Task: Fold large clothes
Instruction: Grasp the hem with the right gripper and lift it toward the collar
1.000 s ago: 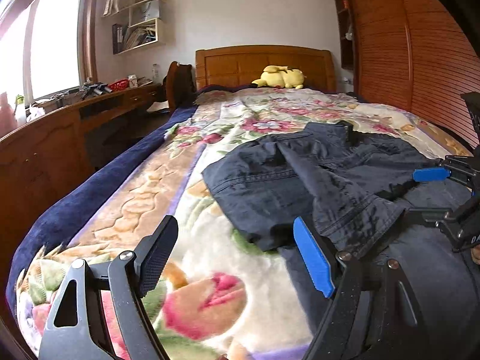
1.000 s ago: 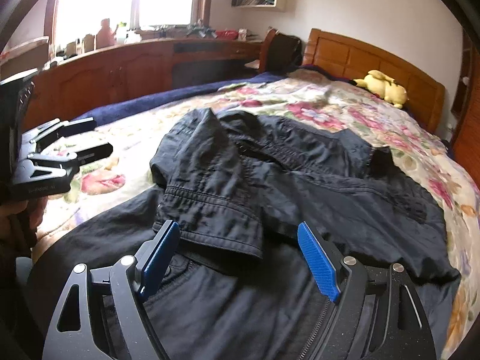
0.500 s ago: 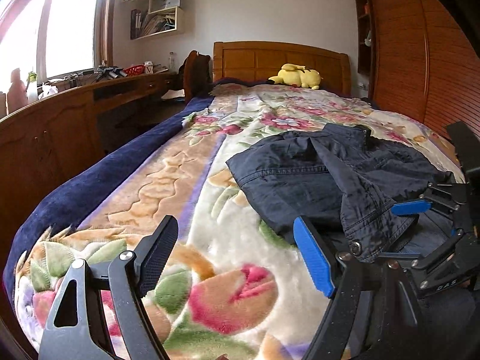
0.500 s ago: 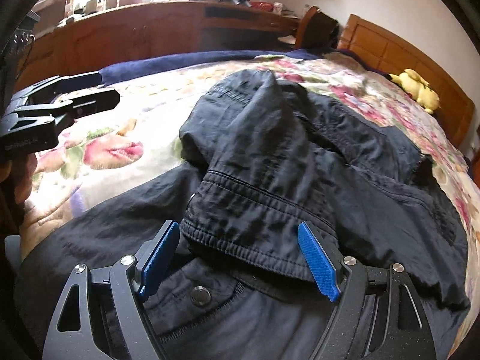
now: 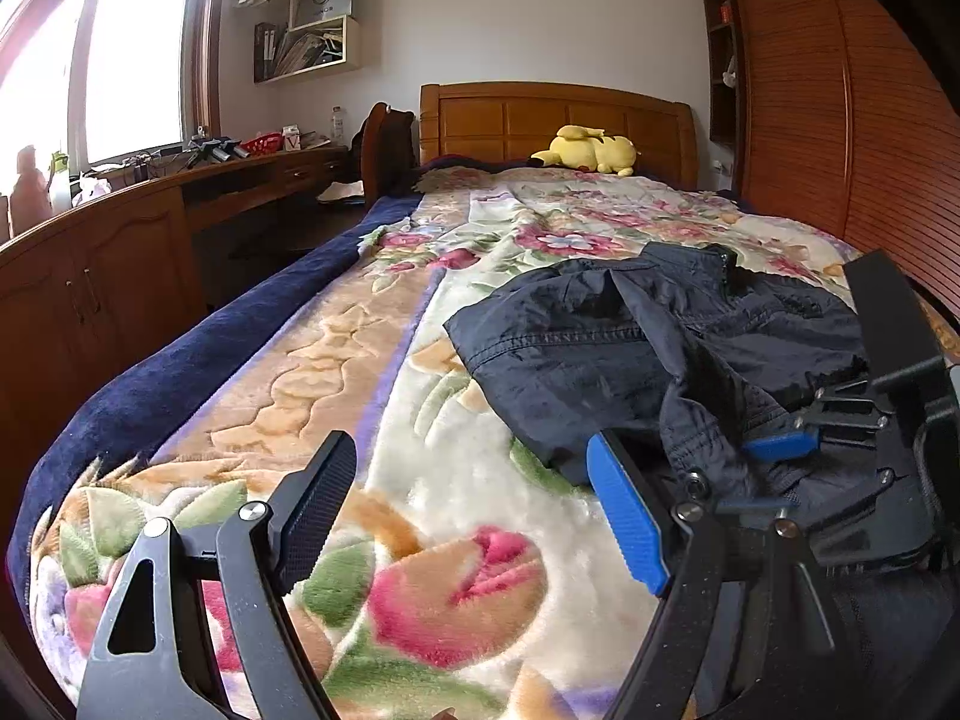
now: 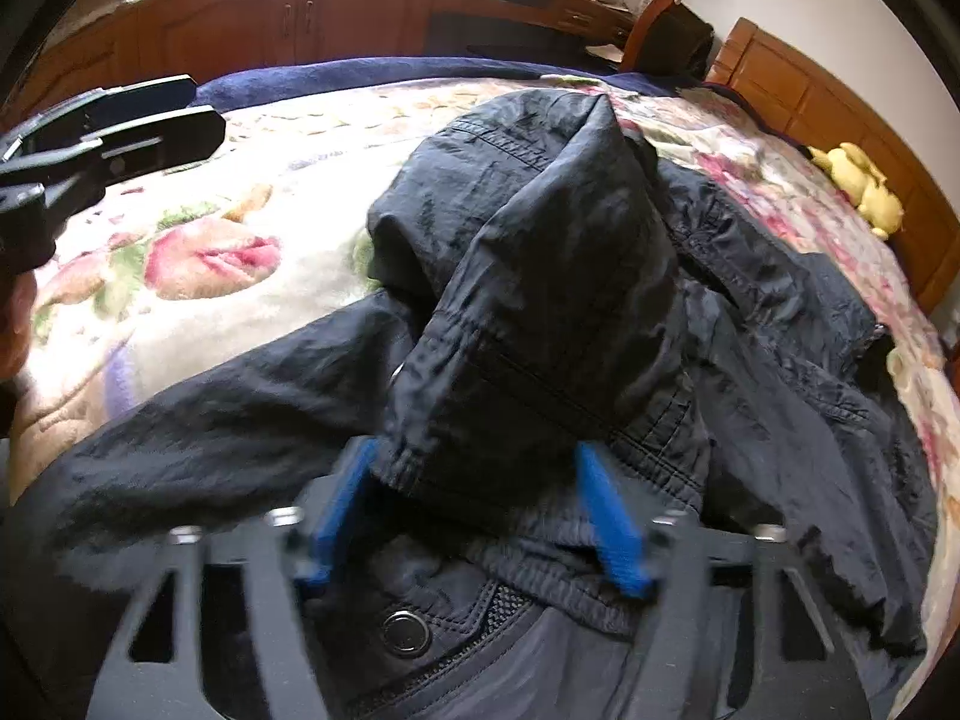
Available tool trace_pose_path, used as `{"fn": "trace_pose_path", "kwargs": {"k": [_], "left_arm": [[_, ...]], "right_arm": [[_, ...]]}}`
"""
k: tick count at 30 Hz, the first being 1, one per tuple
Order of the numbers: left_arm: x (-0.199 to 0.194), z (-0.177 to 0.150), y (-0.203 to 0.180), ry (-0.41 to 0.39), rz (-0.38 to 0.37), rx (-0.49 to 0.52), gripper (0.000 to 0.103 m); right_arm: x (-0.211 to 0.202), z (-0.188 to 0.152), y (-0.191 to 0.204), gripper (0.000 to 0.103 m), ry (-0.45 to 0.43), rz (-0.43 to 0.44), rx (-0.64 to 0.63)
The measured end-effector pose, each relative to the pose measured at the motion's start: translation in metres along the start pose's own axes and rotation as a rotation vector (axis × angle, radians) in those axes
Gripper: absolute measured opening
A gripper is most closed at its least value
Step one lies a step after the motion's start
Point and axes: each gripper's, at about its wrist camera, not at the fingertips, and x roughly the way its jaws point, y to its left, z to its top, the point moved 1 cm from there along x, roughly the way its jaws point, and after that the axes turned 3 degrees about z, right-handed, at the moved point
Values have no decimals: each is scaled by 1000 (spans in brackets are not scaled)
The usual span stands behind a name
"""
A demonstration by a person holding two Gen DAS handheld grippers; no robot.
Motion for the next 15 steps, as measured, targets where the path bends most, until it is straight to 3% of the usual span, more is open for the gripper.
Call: {"fn": "trace_pose_path", "kwargs": {"k": [2, 4, 8, 15], "left_arm": [[0, 0, -2, 1, 0, 2, 80], [0, 1, -3, 0, -5, 1, 80], [-1, 2, -8, -8, -8, 8, 80], [0, 3, -13, -10, -9, 16, 80]], "right_arm": [[-5, 0, -2, 21, -15, 17, 8], [-14, 0, -8, 13, -52, 53, 36], [-47, 0, -28, 9, -166, 76, 97], [-121, -1, -76, 7, -358, -31, 190]]}}
